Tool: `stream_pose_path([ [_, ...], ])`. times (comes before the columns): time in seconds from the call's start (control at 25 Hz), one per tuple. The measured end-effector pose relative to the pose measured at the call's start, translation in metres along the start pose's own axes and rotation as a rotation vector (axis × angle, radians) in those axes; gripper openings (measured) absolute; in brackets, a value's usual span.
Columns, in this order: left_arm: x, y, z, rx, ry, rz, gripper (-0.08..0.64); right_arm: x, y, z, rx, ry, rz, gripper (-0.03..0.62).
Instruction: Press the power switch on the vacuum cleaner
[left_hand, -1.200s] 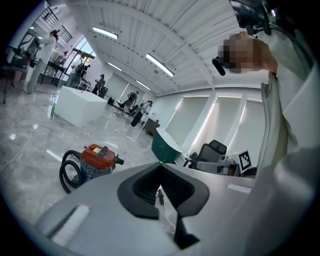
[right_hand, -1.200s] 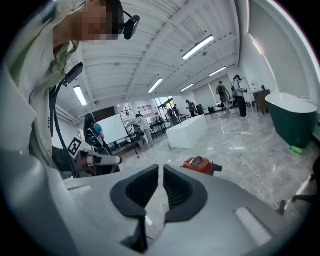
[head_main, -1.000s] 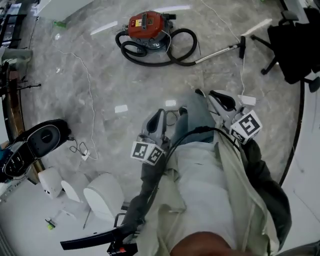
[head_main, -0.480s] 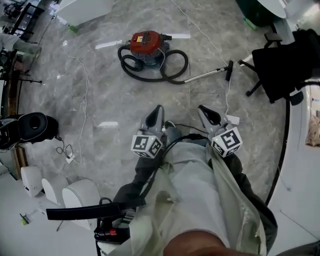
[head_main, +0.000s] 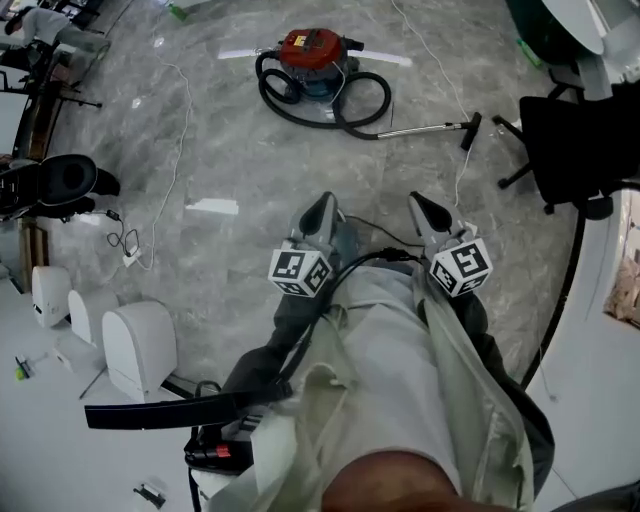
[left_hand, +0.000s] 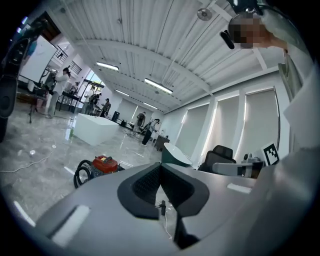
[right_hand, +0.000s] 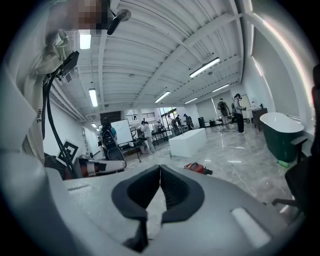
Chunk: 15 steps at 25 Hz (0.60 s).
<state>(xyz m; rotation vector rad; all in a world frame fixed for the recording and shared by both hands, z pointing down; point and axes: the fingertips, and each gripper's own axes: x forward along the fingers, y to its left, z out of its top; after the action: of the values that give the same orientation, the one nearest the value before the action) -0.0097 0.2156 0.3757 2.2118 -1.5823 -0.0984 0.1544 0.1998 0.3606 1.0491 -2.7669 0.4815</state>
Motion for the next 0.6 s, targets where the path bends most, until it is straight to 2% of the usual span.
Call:
stream_pose_path([
  [0.16, -0.035, -0.013, -0.018, -0.027, -0.007, 0.073, 0.003, -0.017, 0.018, -0.013, -0.002, 0.039, 0.078, 0.003],
  [0.32, -0.039, -0.009, -0.022, -0.053, 0.003, 0.106, 0.003, -0.009, 0.021, -0.009, 0.000, 0.063, 0.111, 0.004],
  [0.44, -0.068, -0.009, -0.030, -0.067, -0.006, 0.147, 0.003, -0.011, 0.043, -0.017, -0.012, 0.082, 0.154, 0.003],
  [0.6, -0.092, -0.011, -0.034, -0.067, -0.046, 0.154, 0.003, -0.022, 0.061, -0.026, -0.034, 0.078, 0.162, 0.003],
])
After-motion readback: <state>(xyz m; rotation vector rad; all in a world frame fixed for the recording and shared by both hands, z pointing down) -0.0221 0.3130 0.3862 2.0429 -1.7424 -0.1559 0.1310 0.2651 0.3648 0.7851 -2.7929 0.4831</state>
